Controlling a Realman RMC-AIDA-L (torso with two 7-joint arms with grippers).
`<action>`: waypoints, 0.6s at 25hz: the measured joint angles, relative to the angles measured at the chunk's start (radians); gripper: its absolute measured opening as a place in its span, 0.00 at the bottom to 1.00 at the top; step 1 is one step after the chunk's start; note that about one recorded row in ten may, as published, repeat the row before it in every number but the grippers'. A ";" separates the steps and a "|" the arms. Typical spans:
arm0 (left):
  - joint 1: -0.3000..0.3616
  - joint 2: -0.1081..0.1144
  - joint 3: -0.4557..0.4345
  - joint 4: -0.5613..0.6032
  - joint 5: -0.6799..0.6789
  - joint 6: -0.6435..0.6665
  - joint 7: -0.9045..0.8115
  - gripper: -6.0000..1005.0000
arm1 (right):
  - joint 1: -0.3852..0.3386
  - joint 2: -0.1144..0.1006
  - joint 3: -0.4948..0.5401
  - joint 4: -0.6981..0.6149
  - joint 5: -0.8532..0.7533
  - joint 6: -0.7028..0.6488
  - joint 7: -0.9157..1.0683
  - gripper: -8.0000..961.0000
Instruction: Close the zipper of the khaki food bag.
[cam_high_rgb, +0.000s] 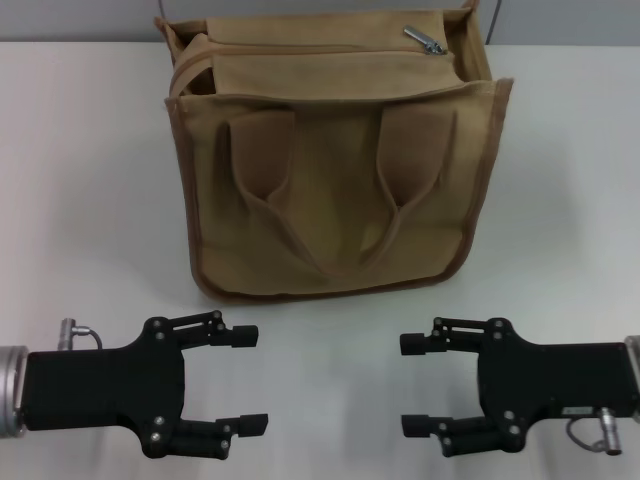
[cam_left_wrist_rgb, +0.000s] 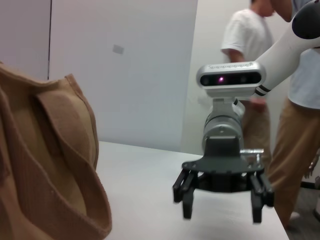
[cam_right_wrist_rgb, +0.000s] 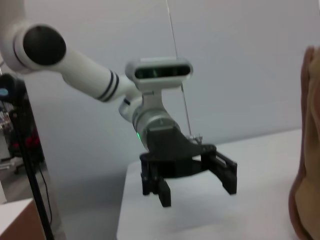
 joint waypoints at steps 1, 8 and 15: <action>-0.008 0.000 0.013 -0.006 0.000 -0.009 0.001 0.83 | 0.011 0.000 -0.004 0.017 0.000 0.031 0.000 0.82; -0.015 0.000 0.073 -0.006 0.000 -0.038 0.002 0.83 | 0.020 0.001 -0.004 0.026 0.000 0.045 0.000 0.82; -0.017 -0.002 0.074 -0.018 -0.005 -0.049 0.020 0.83 | 0.025 0.002 0.005 0.047 0.006 0.077 -0.007 0.82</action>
